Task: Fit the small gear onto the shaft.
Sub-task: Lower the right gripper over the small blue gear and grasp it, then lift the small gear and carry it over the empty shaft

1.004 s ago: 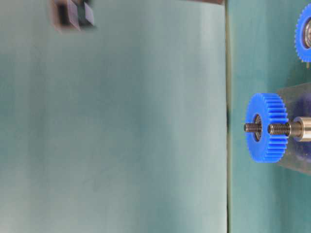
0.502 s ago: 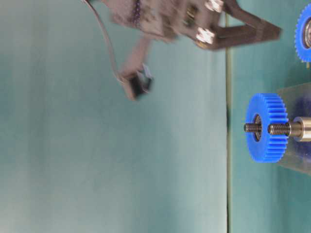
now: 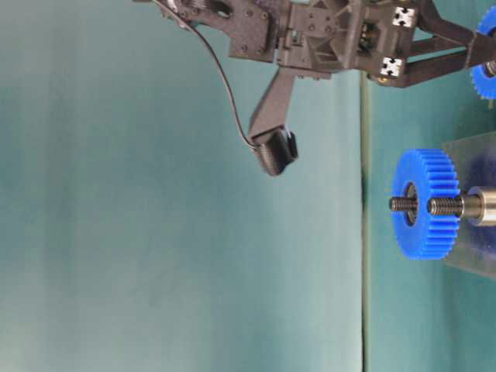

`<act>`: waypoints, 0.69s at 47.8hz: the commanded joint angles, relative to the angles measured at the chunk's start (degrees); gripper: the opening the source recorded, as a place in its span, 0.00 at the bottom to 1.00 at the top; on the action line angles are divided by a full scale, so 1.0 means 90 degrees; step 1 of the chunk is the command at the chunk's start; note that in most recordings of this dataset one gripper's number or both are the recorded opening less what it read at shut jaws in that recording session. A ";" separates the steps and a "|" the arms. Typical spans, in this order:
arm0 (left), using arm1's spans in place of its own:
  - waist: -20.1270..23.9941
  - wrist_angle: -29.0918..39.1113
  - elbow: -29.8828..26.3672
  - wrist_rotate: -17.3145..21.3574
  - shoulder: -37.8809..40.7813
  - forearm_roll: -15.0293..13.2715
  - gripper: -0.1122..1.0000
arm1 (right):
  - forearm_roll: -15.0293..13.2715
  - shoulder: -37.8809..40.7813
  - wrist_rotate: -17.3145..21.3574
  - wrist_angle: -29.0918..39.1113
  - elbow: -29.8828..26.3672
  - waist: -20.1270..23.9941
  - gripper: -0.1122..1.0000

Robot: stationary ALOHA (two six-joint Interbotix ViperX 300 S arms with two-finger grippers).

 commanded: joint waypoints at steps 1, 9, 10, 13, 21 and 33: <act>-0.0010 -0.0059 -0.0127 0.0000 -0.0010 0.0020 0.10 | -0.0020 -0.0029 0.0088 0.0049 -0.0186 -0.0039 0.89; -0.0010 -0.0059 -0.0117 0.0000 -0.0010 0.0020 0.10 | -0.0029 0.0068 0.0098 0.0117 -0.0225 -0.0059 0.88; -0.0010 -0.0059 -0.0117 0.0000 -0.0010 0.0020 0.10 | -0.0029 0.0078 0.0098 0.0117 -0.0234 -0.0059 0.88; -0.0010 -0.0059 -0.0117 0.0000 -0.0010 0.0020 0.10 | -0.0029 0.0098 0.0098 0.0127 -0.0234 -0.0059 0.86; -0.0010 -0.0059 -0.0117 0.0000 -0.0010 0.0020 0.10 | -0.0020 0.0117 0.0098 0.0283 -0.0234 -0.0049 0.68; -0.0010 -0.0059 -0.0117 0.0000 -0.0010 0.0020 0.10 | 0.0107 -0.0137 0.0176 0.0605 -0.0459 0.0059 0.42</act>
